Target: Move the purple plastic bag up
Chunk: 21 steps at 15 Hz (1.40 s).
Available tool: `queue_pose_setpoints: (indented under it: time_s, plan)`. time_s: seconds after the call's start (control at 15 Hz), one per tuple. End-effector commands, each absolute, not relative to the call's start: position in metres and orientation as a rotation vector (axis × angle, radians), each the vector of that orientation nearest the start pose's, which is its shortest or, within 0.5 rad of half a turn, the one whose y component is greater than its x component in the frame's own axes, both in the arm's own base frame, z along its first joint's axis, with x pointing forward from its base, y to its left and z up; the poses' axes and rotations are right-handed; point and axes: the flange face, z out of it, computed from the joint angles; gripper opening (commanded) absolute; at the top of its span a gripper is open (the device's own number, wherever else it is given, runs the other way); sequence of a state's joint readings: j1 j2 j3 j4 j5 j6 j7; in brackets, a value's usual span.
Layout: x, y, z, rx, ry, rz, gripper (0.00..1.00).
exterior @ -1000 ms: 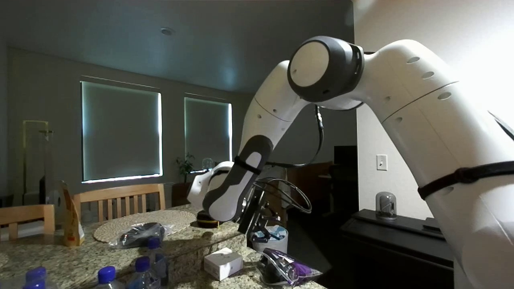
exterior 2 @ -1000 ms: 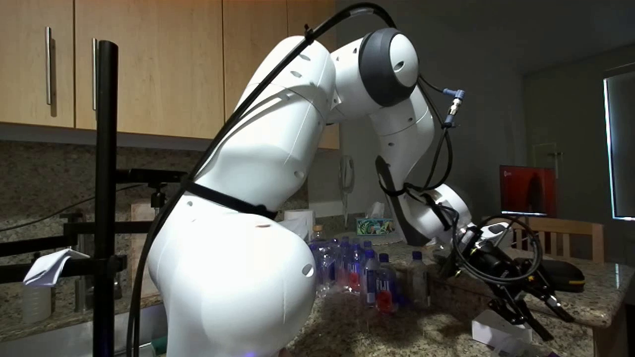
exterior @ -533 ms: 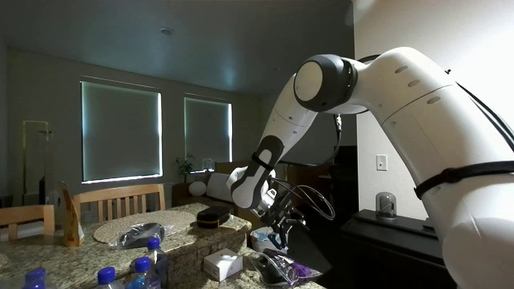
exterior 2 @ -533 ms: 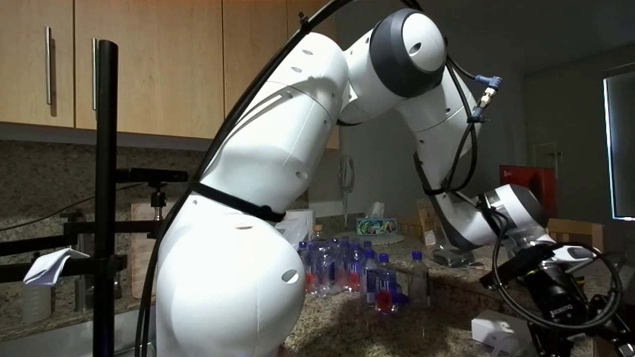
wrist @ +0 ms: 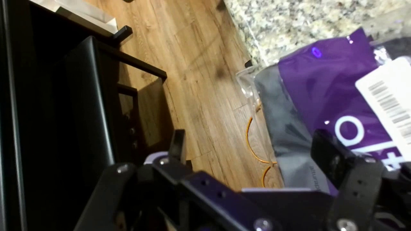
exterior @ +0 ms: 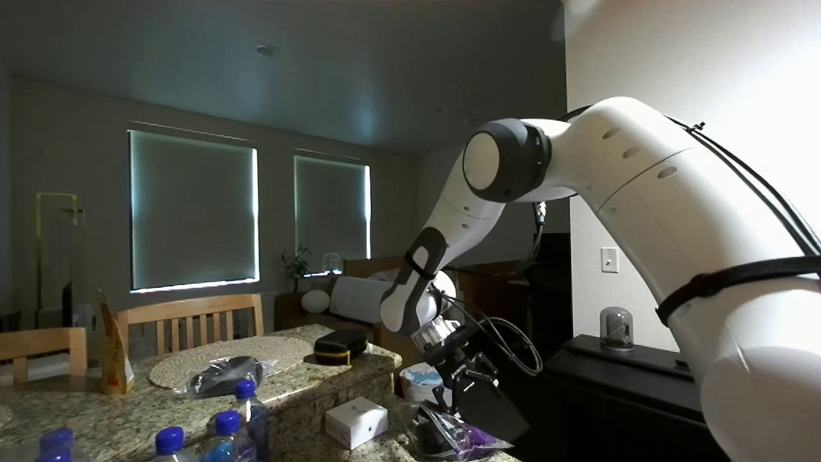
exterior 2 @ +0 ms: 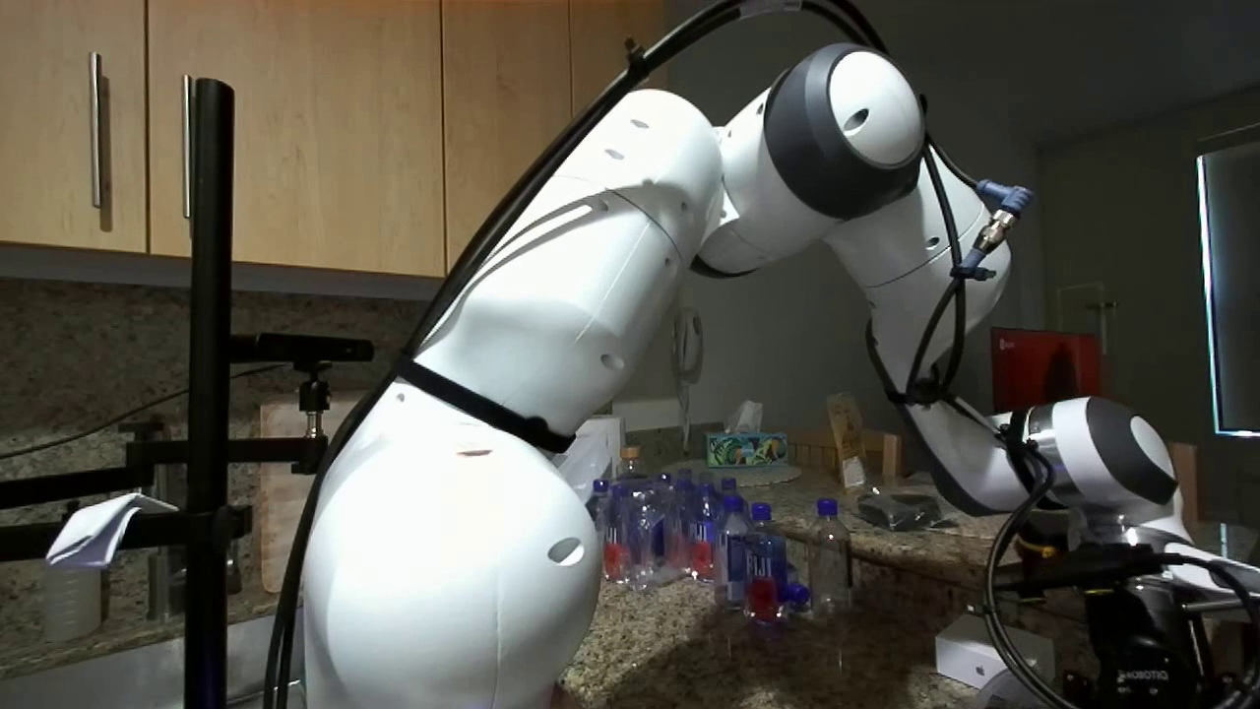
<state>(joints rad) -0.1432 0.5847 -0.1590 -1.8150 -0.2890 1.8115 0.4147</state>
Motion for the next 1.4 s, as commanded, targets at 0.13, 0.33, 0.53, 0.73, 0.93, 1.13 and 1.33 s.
queue_pose_setpoints:
  time_s: [0.13, 0.33, 0.53, 0.73, 0.93, 1.13, 1.33]
  plan:
    - [0.561, -0.14, 0.189, -3.127, 0.686, 0.907, 1.0]
    - [0.567, -0.09, 0.193, -3.088, 0.485, 0.859, 1.0]
    - [0.57, -0.05, 0.194, -3.073, 0.342, 0.844, 1.0]
    - [0.58, -0.029, 0.209, -3.126, 0.296, 0.835, 1.0]
    - [0.591, -0.017, 0.247, -3.214, 0.251, 0.839, 1.0]
    - [0.609, 0.003, 0.297, -3.309, 0.096, 0.783, 1.0]
    - [0.635, 0.027, 0.318, -3.333, -0.189, 0.718, 1.0]
